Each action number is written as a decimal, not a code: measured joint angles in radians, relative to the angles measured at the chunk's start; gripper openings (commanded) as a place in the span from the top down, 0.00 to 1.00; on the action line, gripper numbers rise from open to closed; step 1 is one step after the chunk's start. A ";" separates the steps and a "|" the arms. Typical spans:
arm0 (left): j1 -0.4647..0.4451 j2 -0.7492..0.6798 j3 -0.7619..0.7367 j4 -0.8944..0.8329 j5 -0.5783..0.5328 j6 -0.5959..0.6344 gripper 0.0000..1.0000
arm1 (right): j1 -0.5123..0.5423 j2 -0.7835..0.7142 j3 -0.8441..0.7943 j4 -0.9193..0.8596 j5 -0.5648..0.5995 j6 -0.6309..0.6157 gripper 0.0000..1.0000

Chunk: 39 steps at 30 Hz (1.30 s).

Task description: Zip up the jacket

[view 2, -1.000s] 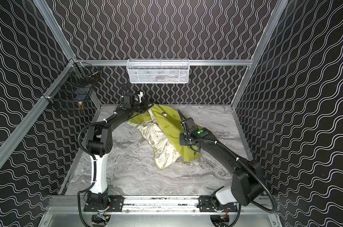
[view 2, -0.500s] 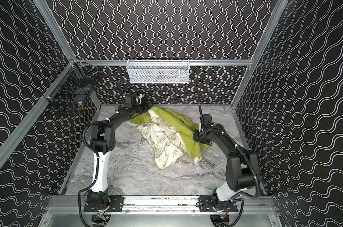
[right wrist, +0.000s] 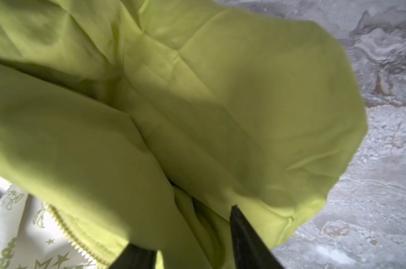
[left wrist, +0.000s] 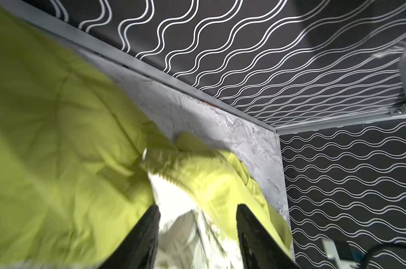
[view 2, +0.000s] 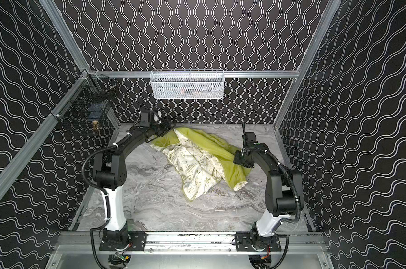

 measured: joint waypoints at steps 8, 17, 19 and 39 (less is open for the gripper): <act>0.027 -0.329 -0.370 -0.088 -0.061 0.048 0.42 | -0.041 -0.067 -0.026 0.013 -0.002 0.009 0.57; 0.126 -0.488 -0.724 -0.061 -0.014 0.030 0.40 | -0.036 -0.225 -0.010 0.022 0.014 0.044 0.43; 0.132 -0.482 -0.769 -0.035 0.011 0.019 0.39 | -0.008 -0.271 -0.017 0.032 0.003 0.051 0.46; 0.339 -0.461 -0.880 0.124 0.121 -0.026 0.41 | 0.983 -0.029 0.026 0.002 0.227 0.294 0.35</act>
